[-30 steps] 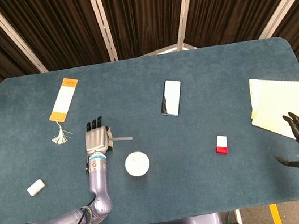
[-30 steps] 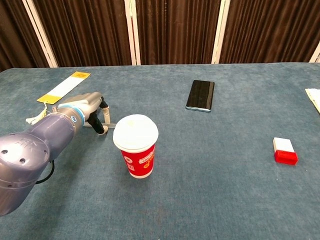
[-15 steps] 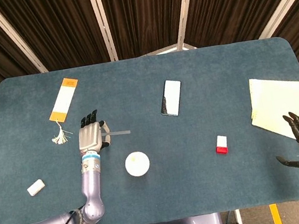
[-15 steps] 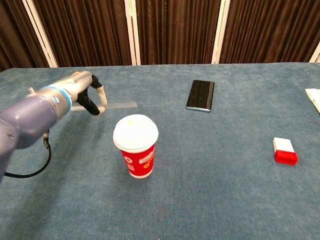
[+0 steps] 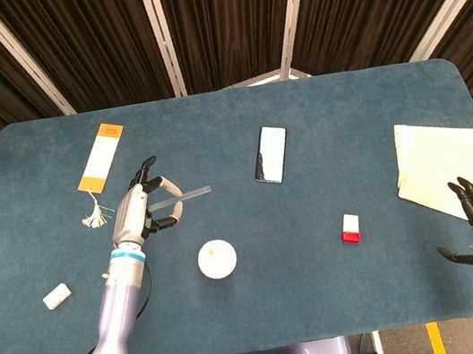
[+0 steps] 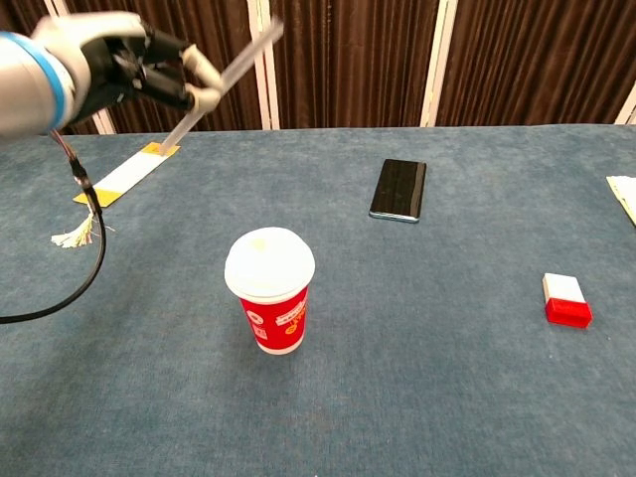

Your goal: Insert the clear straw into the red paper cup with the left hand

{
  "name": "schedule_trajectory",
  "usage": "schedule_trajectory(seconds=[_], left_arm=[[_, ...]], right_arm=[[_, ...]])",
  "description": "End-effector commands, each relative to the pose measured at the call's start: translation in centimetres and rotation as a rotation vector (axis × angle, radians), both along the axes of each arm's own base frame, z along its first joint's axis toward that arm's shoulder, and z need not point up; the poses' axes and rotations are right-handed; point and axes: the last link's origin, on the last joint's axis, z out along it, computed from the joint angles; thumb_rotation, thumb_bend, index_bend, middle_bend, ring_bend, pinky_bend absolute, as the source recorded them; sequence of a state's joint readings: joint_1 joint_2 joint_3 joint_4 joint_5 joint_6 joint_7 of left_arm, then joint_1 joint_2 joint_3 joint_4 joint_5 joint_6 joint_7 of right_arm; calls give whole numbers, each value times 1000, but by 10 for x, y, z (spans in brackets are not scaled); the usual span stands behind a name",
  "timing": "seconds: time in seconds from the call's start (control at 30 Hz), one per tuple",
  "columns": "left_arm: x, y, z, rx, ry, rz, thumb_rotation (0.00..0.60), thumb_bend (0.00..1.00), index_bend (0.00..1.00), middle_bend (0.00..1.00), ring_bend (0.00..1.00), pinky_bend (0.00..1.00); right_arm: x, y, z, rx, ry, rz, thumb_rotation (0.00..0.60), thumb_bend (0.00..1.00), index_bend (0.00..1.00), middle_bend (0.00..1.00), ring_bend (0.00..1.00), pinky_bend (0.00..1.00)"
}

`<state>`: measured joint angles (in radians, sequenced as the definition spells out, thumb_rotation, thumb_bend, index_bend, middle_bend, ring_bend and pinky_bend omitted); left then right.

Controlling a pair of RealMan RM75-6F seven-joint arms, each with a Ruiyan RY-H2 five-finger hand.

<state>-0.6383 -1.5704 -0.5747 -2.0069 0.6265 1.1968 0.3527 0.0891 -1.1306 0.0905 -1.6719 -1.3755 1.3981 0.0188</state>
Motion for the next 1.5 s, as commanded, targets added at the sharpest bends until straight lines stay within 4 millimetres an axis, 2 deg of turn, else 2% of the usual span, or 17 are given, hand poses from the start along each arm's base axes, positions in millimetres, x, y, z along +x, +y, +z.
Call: schedule_trajectory(seconds=[0.03,0.2,0.43,0.73,1.2,1.5], left_arm=[[9,-18,18,-58,-124,-40,600,454,544,0,0,0],[20,-41,15,-163,-251,-86,600,454,544,0,0,0],[20,-55,-1,-258,-360,-107,600,455,544,0,0,0],[8,-58,-14,-283,-392,-90,600,455,544,0,0,0],[-11,-51,-31,-324,-444,-76,600,455,544,0,0,0],[-14,-45,-42,-329,-447,-82,600,454,544,0,0,0]], right_arm=[[0,0,0,-2,1,-1,600,140,10,0,0,0],[0,0,0,-1,0,-2,600,140,10,0,0,0],[-1,0,0,0,-4,-3,600,139,10,0,0,0],[-1,0,0,1,-4,-1,600,140,10,0,0,0],[-1,0,0,4,-2,-3,600,140,10,0,0,0],[-1,0,-1,5,-1,-2,600,140,10,0,0,0]])
